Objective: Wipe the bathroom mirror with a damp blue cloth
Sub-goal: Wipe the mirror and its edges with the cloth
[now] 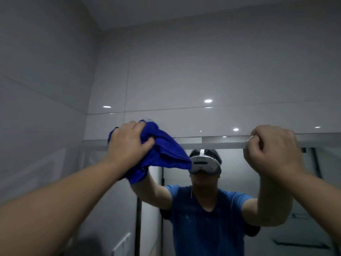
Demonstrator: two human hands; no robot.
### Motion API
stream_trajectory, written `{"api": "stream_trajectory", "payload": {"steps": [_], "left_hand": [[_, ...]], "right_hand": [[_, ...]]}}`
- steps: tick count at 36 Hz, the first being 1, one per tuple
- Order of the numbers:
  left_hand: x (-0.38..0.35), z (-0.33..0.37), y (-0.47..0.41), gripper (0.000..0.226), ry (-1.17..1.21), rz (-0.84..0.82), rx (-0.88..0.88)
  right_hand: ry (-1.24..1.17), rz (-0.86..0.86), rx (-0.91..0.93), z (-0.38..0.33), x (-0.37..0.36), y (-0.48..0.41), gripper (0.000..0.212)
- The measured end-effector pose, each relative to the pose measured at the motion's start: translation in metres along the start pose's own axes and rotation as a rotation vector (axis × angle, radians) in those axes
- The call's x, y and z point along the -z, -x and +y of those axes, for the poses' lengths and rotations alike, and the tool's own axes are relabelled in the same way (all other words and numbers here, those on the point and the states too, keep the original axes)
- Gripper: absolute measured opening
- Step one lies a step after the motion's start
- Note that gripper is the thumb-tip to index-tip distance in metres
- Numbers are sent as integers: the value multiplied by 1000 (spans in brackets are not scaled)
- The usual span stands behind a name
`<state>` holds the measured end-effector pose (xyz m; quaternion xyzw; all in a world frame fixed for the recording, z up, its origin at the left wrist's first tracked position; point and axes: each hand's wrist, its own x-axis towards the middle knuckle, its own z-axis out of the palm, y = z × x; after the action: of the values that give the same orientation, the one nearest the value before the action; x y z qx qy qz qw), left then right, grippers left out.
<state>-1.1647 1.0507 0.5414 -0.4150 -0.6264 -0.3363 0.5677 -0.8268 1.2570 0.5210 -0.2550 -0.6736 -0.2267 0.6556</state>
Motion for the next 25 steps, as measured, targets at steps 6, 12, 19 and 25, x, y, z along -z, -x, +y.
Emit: {"api": "stream_trajectory", "payload": {"steps": [6, 12, 19, 25], "left_hand": [[8, -63, 2, 28, 109, -47, 102], [-3, 9, 1, 32, 3, 123, 270], [-25, 184, -4, 61, 96, 83, 124], [-34, 230, -7, 75, 109, 90, -57]], "right_hand": [[-2, 14, 0, -2, -6, 2, 16], [28, 30, -20, -2, -8, 0, 15], [-4, -6, 18, 6, -3, 5, 17], [-17, -17, 81, 32, -10, -1, 10]]}}
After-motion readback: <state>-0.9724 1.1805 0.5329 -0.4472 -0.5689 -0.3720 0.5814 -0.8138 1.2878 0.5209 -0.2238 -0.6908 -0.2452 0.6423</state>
